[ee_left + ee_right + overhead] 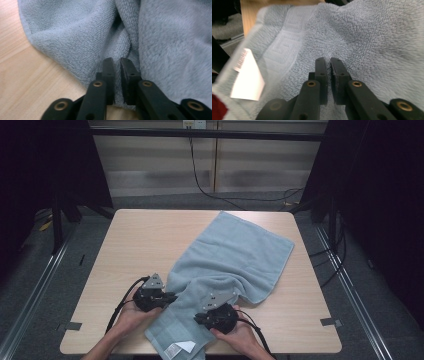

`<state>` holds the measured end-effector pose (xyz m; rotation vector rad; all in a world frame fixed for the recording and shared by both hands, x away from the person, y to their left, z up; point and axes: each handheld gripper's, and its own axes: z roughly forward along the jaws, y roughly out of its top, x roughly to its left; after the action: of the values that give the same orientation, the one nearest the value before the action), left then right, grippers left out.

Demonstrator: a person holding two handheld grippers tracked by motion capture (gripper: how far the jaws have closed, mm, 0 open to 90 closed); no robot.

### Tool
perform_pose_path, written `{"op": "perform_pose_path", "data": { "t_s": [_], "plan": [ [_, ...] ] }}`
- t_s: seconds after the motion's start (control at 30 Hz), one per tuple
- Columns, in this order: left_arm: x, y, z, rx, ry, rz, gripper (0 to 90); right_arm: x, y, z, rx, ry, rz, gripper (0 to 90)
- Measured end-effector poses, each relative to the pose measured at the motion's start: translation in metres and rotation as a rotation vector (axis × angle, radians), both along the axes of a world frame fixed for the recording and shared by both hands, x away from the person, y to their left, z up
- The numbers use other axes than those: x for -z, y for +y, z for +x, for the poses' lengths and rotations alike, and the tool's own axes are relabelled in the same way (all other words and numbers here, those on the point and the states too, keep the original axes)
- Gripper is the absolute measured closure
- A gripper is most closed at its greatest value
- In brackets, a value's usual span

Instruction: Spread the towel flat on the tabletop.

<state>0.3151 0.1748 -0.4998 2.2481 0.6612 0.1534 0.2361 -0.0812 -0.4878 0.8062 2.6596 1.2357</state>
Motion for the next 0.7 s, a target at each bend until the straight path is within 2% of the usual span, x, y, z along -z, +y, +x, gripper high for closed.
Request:
{"op": "perform_pose_path", "data": {
  "t_s": [0.03, 0.13, 0.2, 0.3, 0.4, 0.5, 0.63, 0.7],
  "plan": [
    [0.001, 0.001, 0.001, -0.011, 0.012, -0.015, 84.8, -0.003, -0.005, 0.000, 0.005, -0.001, 0.013, 86.2],
    [0.000, 0.007, 0.006, -0.034, 0.013, -0.006, 85.8, -0.016, -0.024, -0.002, 0.041, -0.004, 0.066, 86.6],
    [0.000, 0.012, 0.010, -0.056, 0.013, -0.002, 85.9, -0.026, -0.040, -0.004, 0.077, -0.039, 0.072, 86.8],
    [0.000, 0.020, 0.016, -0.086, 0.013, -0.005, 85.9, -0.035, -0.071, -0.007, 0.142, -0.056, 0.094, 86.9],
    [0.001, 0.025, 0.022, -0.103, 0.026, -0.026, 85.8, -0.033, -0.105, -0.012, 0.217, -0.052, 0.090, 87.0],
    [0.002, 0.022, 0.024, -0.097, 0.025, -0.038, 85.5, -0.029, -0.128, -0.012, 0.261, -0.043, 0.078, 87.0],
    [0.000, 0.012, 0.024, -0.094, 0.014, -0.018, 83.7, -0.026, -0.138, 0.004, 0.296, -0.030, 0.056, 86.8],
    [-0.004, 0.009, 0.022, -0.101, 0.003, -0.044, 79.6, -0.024, -0.141, 0.011, 0.300, -0.024, 0.048, 86.7]
  ]
}}
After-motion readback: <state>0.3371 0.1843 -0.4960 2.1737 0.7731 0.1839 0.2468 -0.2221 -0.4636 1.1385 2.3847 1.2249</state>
